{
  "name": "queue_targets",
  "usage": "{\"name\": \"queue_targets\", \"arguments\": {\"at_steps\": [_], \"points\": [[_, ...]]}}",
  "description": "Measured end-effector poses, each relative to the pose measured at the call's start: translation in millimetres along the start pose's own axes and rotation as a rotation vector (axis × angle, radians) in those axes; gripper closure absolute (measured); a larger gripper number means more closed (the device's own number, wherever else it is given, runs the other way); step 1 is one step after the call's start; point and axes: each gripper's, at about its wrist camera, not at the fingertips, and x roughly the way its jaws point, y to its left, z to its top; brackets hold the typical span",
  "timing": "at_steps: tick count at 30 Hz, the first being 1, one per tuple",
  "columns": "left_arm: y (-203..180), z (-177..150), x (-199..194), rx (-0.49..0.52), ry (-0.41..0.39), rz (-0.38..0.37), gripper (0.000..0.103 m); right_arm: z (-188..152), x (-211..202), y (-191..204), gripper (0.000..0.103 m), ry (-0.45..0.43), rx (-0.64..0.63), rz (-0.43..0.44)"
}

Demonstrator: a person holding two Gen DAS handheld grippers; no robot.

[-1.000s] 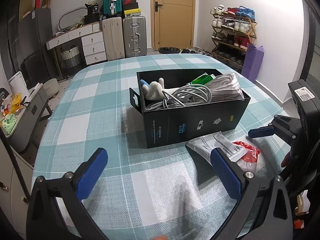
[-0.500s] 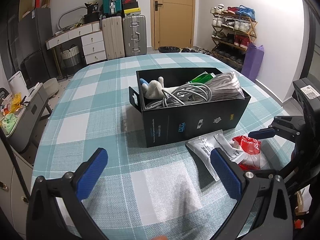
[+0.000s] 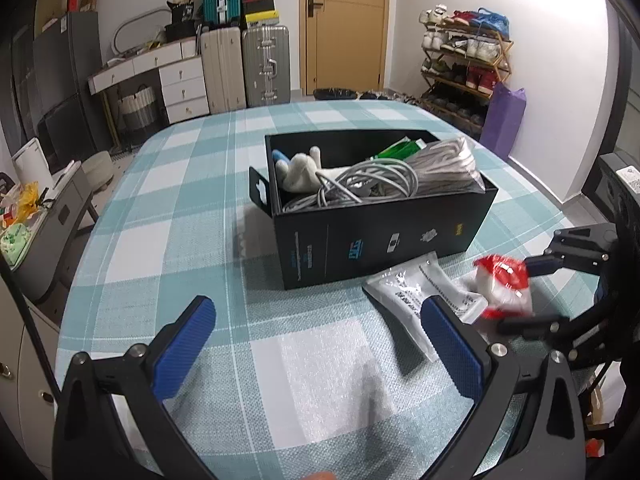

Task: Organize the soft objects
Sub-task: 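Grasp the red balloon glue bag with the right gripper while the left gripper grasps the white sachet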

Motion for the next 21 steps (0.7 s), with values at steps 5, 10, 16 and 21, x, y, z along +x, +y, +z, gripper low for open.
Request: {"name": "queue_targets", "arguments": {"at_steps": [5, 10, 16, 21], "points": [[1, 0, 2, -0.025, 0.01, -0.017, 0.0, -6, -4, -15, 0.05, -0.001, 0.039, -0.032], [-9, -2, 5, -0.015, 0.027, -0.018, 0.0, -7, -12, -23, 0.05, -0.018, 0.053, -0.053], [-27, -2, 15, -0.019, 0.067, -0.014, 0.0, -6, -20, -27, 0.05, -0.042, 0.064, -0.072], [-38, 0, 30, -0.055, 0.135, -0.031, 0.0, -4, -23, -28, 0.05, -0.06, 0.075, -0.068]]}}
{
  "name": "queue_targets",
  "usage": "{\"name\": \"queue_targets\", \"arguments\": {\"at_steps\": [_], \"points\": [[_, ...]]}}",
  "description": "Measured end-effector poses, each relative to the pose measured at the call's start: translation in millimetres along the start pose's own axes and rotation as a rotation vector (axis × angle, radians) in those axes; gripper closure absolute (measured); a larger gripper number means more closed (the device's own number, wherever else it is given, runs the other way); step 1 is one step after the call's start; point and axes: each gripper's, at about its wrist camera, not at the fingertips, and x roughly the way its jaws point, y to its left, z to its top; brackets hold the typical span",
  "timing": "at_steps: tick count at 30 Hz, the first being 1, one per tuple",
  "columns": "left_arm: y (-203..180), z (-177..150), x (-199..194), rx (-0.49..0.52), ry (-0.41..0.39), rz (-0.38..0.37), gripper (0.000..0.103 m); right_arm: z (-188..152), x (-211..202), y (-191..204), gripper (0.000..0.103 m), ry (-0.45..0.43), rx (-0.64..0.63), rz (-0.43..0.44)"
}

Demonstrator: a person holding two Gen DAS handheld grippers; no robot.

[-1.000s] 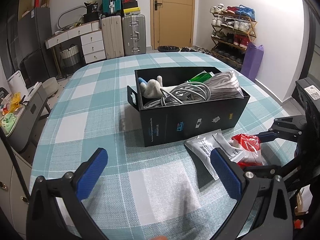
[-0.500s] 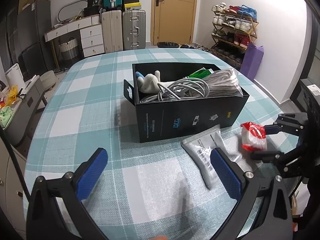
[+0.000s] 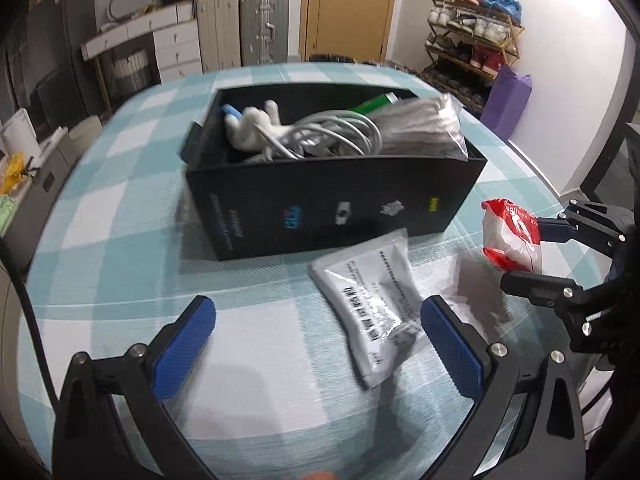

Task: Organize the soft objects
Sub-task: 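Grasp the red balloon glue bag with the right gripper while the left gripper grasps the white sachet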

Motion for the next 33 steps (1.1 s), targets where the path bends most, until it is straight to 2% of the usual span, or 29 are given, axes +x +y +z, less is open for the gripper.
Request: {"name": "queue_targets", "arguments": {"at_steps": [10, 19, 26, 29, 32, 33], "points": [[-7, 11, 7, -0.064, 0.023, -0.012, 0.0, -1, -3, -4, 0.05, -0.013, 0.014, 0.012], [-13, 6, 21, -0.014, 0.086, 0.068, 0.0, -1, -5, -6, 0.05, -0.015, 0.021, 0.008], [-3, 1, 20, -0.014, 0.102, 0.083, 0.002, -2, -4, -4, 0.05, -0.016, 0.02, 0.014], [-7, 3, 20, 0.01, 0.093, 0.081, 0.009, -1, -4, -3, 0.05, -0.017, 0.019, 0.016], [-11, 1, 15, 0.037, 0.079, 0.064, 0.023, -1, -4, -2, 0.05, -0.019, 0.018, 0.017], [-12, 1, 13, 0.048, 0.073, 0.056, 0.03, -1, -4, -2, 0.05, -0.019, 0.019, 0.017]]}}
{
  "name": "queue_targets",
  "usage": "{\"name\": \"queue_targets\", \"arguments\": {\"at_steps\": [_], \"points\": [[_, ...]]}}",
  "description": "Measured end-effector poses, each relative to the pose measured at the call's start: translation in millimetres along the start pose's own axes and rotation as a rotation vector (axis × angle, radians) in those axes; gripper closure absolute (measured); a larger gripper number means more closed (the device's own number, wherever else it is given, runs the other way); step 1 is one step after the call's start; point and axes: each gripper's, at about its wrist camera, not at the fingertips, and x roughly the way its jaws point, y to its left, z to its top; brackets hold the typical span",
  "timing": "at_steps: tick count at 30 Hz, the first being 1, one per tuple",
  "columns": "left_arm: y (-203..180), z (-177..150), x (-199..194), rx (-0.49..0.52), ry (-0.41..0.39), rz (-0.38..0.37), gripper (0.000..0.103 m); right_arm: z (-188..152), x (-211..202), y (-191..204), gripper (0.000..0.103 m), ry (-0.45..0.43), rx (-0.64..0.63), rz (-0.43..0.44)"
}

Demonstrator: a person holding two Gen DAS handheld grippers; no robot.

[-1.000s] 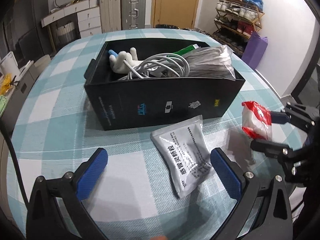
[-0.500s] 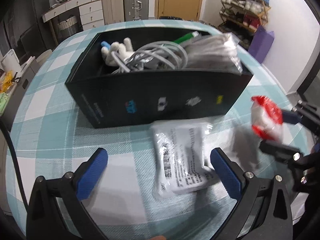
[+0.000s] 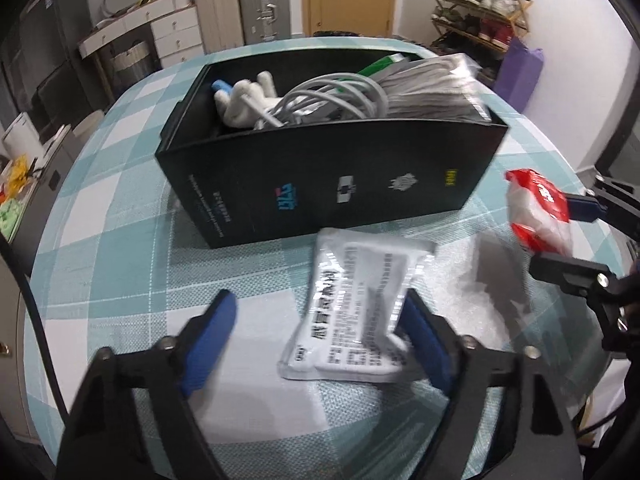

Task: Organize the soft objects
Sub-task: 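Grasp the red balloon glue bag with the right gripper while the left gripper grasps the white sachet, then carry the white sachet and red glue bag over the black box with both grippers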

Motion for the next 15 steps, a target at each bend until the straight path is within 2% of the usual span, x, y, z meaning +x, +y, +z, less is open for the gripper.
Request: {"name": "queue_targets", "arguments": {"at_steps": [2, 3, 4, 9, 15], "points": [[-4, -2, -4, 0.027, -0.019, -0.015, 0.045, 0, 0, 0, 0.05, -0.002, -0.002, 0.001], [-5, -2, -5, 0.034, -0.025, -0.019, 0.057, 0, -1, 0, 0.05, -0.003, -0.003, 0.0], [-6, -3, -6, 0.043, -0.029, -0.023, 0.061, 0, -1, 1, 0.05, -0.004, -0.004, 0.0], [-7, -4, -11, 0.059, -0.043, -0.044, 0.069, 3, -1, 3, 0.05, -0.014, -0.008, 0.002], [-3, -7, -15, 0.049, -0.067, -0.069, 0.071, 6, -2, 8, 0.05, -0.038, -0.019, 0.013]]}}
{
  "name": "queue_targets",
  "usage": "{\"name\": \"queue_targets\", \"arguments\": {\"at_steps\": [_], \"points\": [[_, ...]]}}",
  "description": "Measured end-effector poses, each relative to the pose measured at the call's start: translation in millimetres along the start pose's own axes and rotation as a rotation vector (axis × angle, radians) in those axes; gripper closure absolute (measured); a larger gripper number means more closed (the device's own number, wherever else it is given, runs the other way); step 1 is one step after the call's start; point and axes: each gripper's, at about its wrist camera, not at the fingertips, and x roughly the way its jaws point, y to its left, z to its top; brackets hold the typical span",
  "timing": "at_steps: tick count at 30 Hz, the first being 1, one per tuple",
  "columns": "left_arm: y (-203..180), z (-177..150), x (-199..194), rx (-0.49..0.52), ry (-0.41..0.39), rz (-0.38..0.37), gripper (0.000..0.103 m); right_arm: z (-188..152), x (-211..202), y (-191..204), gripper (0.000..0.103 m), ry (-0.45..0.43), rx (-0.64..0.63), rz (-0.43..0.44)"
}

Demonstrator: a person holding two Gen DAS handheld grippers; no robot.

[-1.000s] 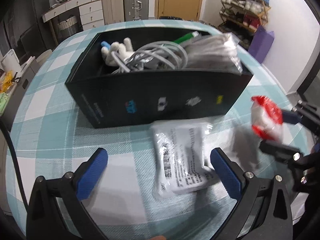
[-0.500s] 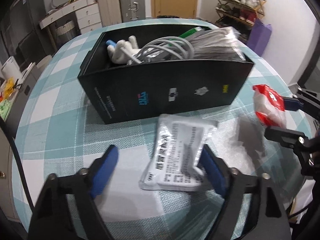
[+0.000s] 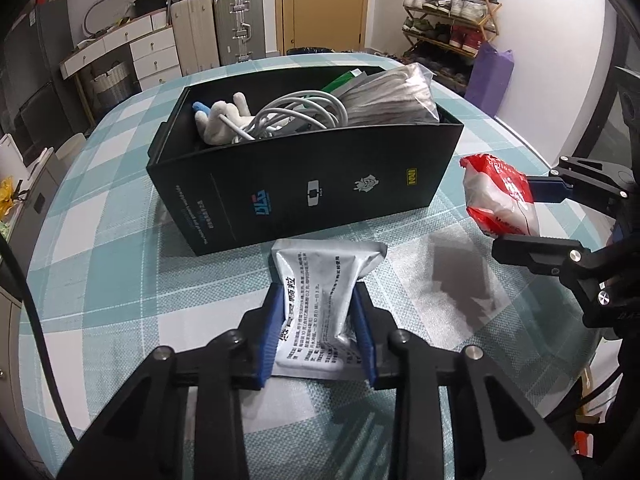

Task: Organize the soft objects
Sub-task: 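Carry the white sachet and red glue bag over the black box with both grippers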

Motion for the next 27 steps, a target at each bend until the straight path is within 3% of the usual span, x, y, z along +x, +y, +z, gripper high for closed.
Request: {"name": "queue_targets", "arguments": {"at_steps": [10, 15, 27], "points": [[10, 0, -26, -0.01, -0.083, -0.013, 0.071, 7, -15, 3, 0.05, -0.063, 0.001, -0.011], [21, 2, -38, -0.026, -0.125, 0.017, 0.071, 11, -23, 2, 0.05, -0.099, 0.015, -0.024], [49, 20, -58, -0.072, -0.2, 0.022, 0.071, 19, -35, -12, 0.05, -0.166, 0.119, -0.063]]}}
